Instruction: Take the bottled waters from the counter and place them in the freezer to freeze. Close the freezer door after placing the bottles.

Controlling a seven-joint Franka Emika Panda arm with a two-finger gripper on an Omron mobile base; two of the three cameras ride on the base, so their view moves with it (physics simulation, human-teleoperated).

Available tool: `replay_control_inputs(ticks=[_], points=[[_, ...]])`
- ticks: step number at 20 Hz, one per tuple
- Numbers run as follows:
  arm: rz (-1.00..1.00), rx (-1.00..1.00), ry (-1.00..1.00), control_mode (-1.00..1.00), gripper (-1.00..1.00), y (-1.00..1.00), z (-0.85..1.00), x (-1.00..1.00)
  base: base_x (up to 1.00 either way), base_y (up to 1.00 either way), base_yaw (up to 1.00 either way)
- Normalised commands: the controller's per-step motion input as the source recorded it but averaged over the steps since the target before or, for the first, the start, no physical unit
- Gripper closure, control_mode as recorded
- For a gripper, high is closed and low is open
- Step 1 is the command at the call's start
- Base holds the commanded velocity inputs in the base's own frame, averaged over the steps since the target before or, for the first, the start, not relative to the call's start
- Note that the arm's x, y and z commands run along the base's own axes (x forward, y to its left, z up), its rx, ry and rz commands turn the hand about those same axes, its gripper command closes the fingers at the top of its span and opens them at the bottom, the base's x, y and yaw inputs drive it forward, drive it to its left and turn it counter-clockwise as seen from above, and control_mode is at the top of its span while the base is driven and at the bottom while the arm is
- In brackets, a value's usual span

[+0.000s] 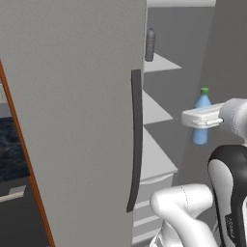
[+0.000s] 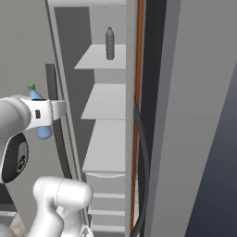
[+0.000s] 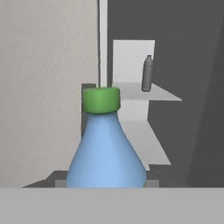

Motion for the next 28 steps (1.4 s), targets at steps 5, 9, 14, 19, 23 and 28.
replay_control_inputs(ticks=[5,9,14,19,23,28], points=[[0.01,0.00,-0.07,-1.00,1.00,-0.09,0.18,0.38,0.00,0.00,0.00],[-0.16,0.00,0.00,-1.00,1.00,0.01,0.28,0.29,0.00,0.00,0.00],[-0.24,0.00,-0.02,-1.00,1.00,0.00,0.08,0.19,0.00,0.00,0.00],[-0.13,0.02,-0.05,-1.00,1.00,-0.23,0.00,0.05,0.00,0.00,0.00],[0.00,0.01,-0.01,-1.00,1.00,-0.32,0.00,0.00,0.00,0.00,0.00],[0.01,0.00,0.01,-1.00,1.00,-0.24,0.07,0.04,0.00,0.00,0.00]])
